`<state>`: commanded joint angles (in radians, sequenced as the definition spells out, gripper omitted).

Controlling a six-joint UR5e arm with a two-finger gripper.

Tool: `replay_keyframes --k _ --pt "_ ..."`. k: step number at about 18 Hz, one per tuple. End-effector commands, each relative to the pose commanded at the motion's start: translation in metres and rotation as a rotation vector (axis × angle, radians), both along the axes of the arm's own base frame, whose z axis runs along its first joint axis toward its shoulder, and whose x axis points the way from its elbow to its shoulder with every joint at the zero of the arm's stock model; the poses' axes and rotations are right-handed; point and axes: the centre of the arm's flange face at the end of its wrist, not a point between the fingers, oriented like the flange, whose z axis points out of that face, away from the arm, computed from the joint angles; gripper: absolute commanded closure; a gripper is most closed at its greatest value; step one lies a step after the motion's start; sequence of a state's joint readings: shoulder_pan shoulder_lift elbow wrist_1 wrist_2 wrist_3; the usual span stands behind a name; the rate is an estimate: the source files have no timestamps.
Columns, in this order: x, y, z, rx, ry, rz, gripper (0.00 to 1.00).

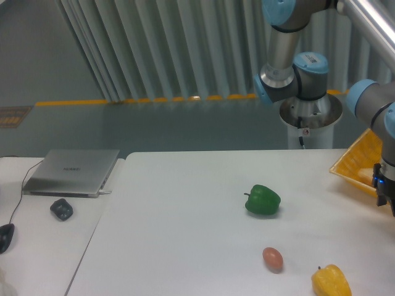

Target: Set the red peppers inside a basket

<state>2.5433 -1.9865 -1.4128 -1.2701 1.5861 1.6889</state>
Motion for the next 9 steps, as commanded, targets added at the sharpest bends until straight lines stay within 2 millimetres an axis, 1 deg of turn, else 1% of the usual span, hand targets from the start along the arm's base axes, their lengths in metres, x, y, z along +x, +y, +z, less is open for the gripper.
replay_keyframes --k 2,9 --pt "-0.0011 -0.0017 0.006 0.0 0.0 0.003 0.0" --pt "-0.0028 -0.0045 0.0109 -0.008 -0.006 0.008 0.0"
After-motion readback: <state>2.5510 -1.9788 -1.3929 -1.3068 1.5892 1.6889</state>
